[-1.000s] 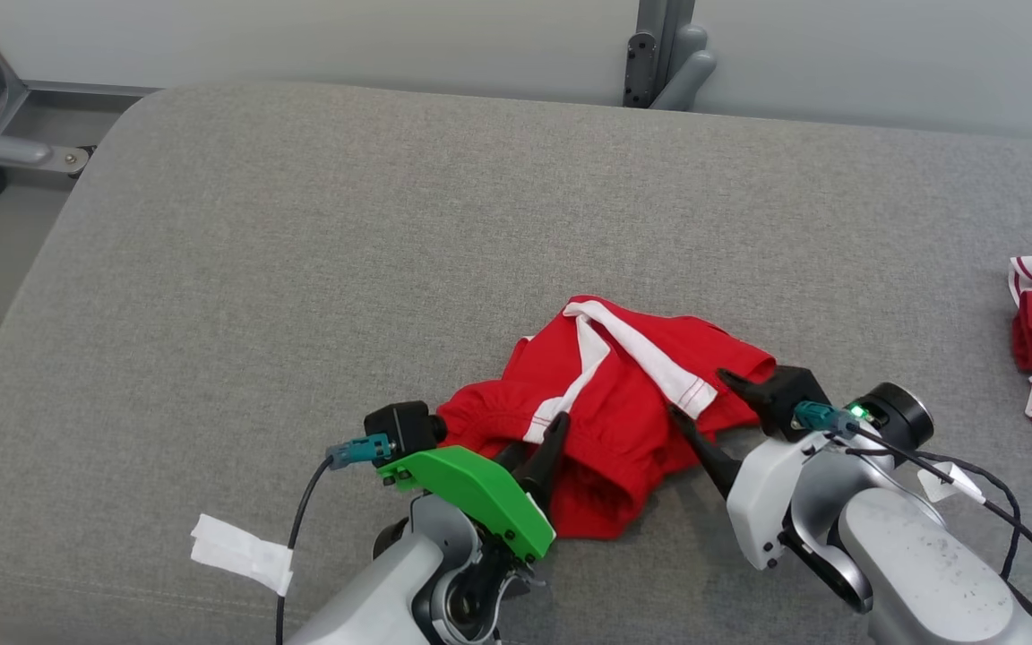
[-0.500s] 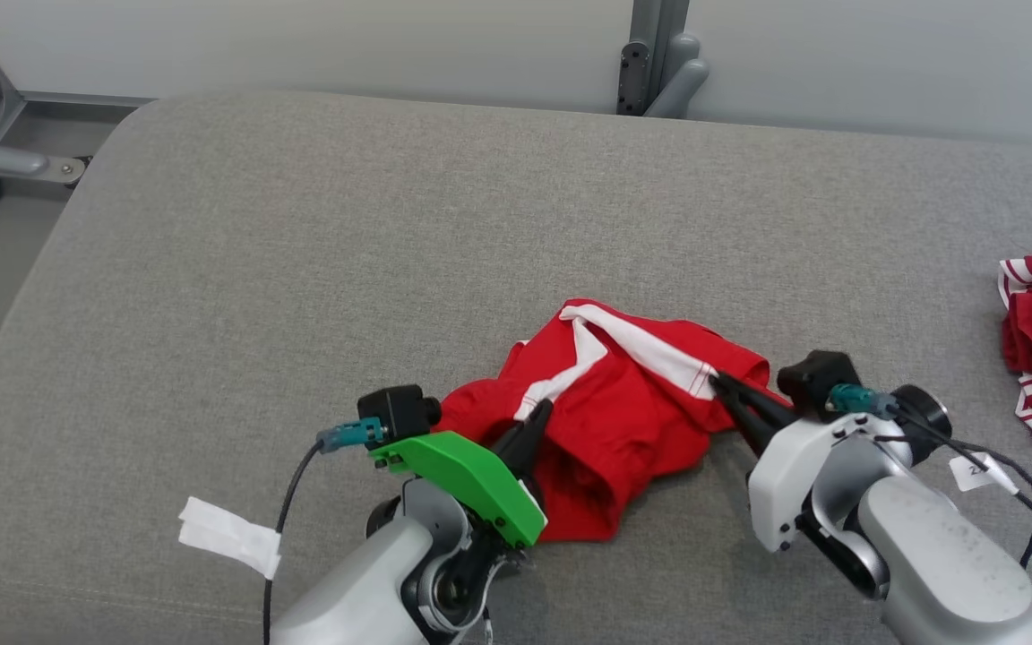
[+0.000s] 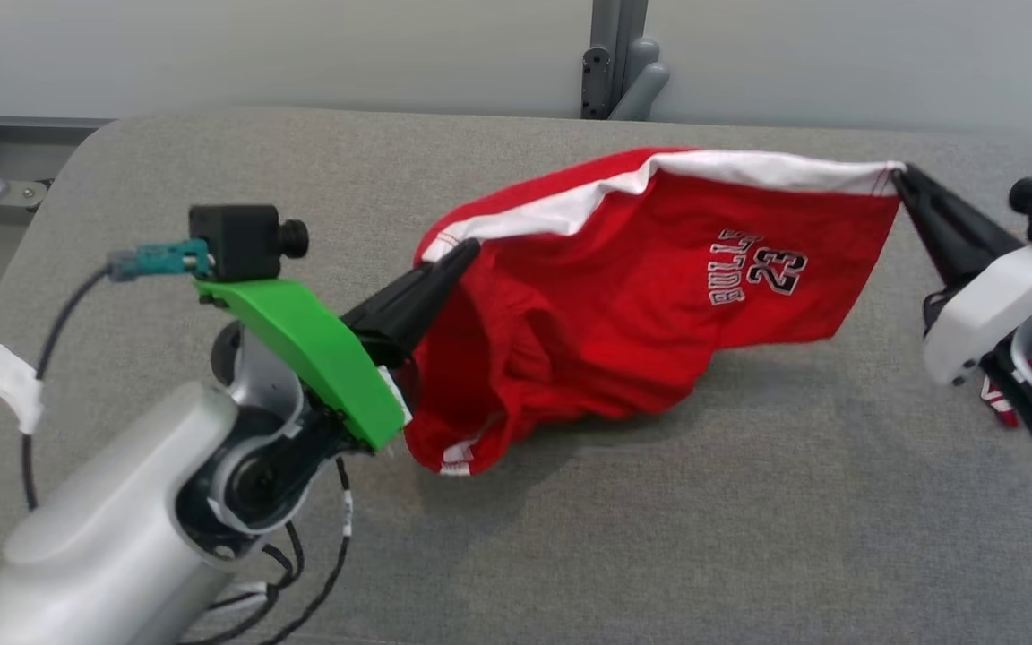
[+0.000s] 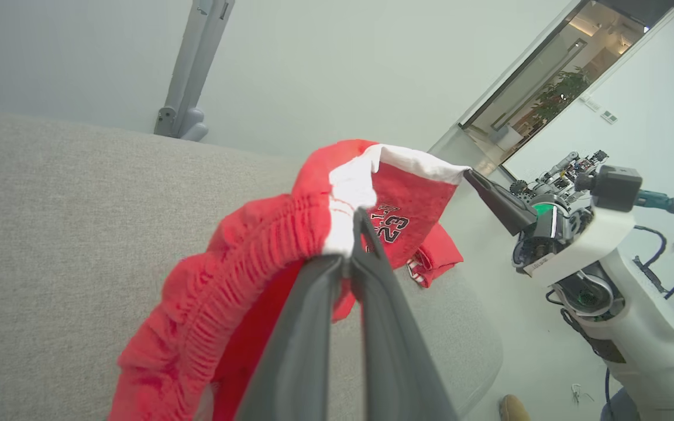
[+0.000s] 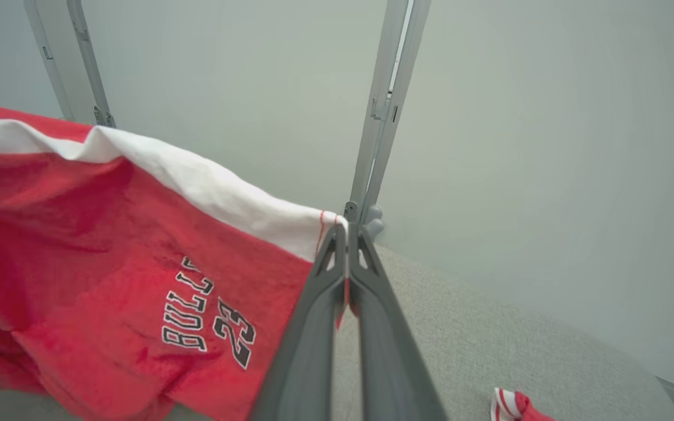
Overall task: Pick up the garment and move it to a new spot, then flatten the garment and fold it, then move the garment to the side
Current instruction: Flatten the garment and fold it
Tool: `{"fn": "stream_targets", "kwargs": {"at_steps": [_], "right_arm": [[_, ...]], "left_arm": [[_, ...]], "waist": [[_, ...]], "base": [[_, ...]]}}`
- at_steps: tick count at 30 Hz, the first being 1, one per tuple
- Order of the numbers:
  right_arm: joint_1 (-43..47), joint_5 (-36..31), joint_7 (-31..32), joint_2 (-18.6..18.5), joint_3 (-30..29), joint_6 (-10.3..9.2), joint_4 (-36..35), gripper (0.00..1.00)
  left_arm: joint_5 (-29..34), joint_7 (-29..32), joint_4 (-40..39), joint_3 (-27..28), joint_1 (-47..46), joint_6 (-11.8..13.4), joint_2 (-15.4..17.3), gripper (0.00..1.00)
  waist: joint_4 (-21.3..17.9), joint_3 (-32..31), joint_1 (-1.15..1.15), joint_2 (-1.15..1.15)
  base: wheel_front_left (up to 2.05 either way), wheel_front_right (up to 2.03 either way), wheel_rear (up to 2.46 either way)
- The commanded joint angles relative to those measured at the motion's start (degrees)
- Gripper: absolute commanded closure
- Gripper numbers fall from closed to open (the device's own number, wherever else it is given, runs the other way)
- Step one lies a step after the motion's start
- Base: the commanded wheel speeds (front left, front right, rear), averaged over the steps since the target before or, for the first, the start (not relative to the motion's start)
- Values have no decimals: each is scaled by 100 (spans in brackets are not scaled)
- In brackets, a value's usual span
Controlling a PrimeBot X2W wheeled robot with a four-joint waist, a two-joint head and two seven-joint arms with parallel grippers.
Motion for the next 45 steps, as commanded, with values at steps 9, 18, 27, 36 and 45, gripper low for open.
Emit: {"fn": "stream_targets", "kwargs": {"at_steps": [9, 18, 27, 36, 45], "right_arm": [[-1905, 198, 1006, 134, -363, -6, -49, 100], [-4924, -799, 92, 1579, -498, -8, 2359, 100], [-6336, -2120, -2113, 2244, -1647, -8, 3705, 100], [-3956, -893, -2252, 1716, -90, -8, 3001, 100], [-230, 364, -2253, 311, 70, -7, 1261, 100]], "left_arm": [[32, 1334, -97, 378, -1717, -77, 847, 100], [1380, 434, 2726, 366, -3892, -630, 75, 100], [2680, -2089, 4066, 572, -5083, -1168, -527, 100], [2911, -2125, 2110, -198, -2760, -1212, -108, 100], [2894, -2121, 521, -202, 557, -1215, 555, 100]], "waist": [[-269, 1003, 0, 0], [-718, 1948, 0, 0], [-1013, 2439, 0, 0], [-1109, 2147, 0, 0], [-1154, 1332, 0, 0]], "base": [[0, 0, 0], [0, 0, 0], [0, 0, 0], [0, 0, 0], [0, 0, 0]]}}
